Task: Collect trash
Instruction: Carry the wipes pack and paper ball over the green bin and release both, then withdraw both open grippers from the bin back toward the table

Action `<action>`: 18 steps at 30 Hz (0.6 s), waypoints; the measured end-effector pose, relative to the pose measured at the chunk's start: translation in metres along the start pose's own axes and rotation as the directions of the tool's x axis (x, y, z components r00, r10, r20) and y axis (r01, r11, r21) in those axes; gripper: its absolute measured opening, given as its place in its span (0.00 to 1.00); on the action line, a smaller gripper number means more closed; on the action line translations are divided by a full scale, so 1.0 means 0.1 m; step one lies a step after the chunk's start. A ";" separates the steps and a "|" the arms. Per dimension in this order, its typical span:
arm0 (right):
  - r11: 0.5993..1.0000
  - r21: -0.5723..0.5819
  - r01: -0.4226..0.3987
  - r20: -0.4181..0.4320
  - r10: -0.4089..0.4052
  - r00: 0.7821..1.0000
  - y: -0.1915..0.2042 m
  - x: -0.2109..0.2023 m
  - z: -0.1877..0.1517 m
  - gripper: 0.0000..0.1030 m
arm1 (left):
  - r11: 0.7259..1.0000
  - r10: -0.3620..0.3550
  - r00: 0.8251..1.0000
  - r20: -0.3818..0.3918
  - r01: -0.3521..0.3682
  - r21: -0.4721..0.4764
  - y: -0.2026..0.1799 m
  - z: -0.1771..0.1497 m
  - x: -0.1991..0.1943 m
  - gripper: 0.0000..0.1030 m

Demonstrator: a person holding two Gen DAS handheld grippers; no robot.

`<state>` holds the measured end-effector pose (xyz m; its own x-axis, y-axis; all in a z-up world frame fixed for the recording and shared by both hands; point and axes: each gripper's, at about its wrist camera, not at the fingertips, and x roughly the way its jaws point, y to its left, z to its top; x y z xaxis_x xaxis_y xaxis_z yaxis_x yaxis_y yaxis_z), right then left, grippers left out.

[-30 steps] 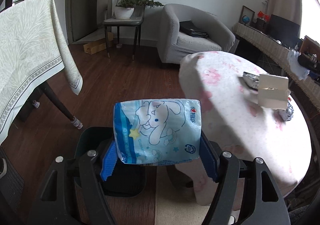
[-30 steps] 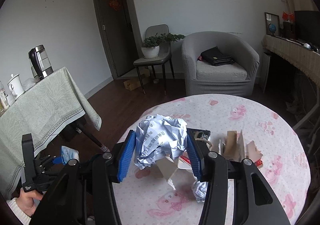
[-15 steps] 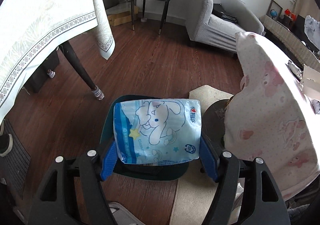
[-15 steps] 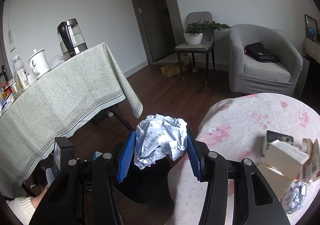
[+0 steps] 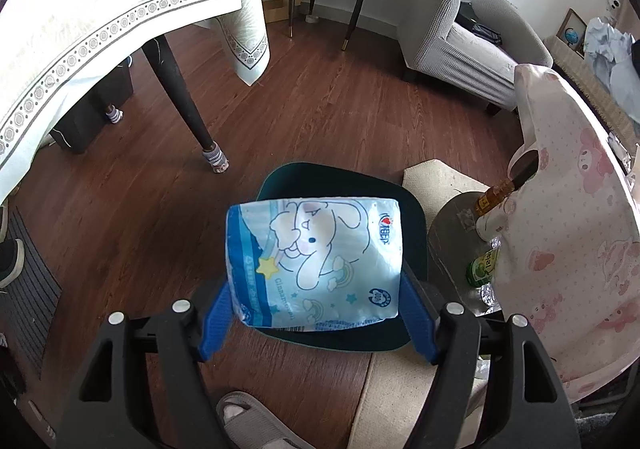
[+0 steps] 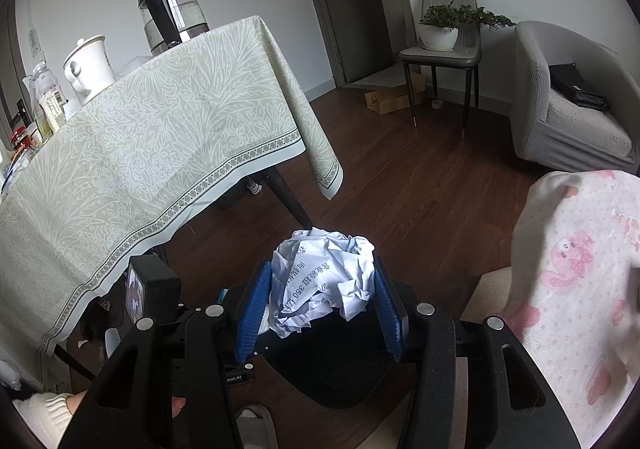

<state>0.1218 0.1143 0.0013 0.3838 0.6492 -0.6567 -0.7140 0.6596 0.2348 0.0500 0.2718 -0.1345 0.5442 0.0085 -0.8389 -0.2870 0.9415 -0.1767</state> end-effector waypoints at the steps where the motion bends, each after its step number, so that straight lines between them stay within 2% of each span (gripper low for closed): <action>1: 1.000 -0.002 0.000 -0.009 0.000 1.000 0.02 0.05 -0.01 0.49 | 1.000 -0.013 1.000 0.001 0.013 -0.005 0.02 0.00 0.01 0.79; 11: 0.999 0.025 0.027 -0.094 -0.025 0.995 -0.01 0.51 -0.09 0.49 | 0.999 -0.028 0.997 0.075 0.030 -0.029 0.17 0.03 -0.25 0.80; 18: 0.999 0.031 0.040 -0.151 -0.035 0.988 0.03 0.85 -0.17 0.49 | 0.999 -0.016 0.990 0.139 0.020 -0.031 0.30 0.04 -0.48 0.68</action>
<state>0.1422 0.1652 -0.0654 0.3155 0.5611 -0.7652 -0.6795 0.6965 0.2306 0.0181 0.3013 -0.0972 0.6528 0.0403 -0.7565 -0.3005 0.9304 -0.2098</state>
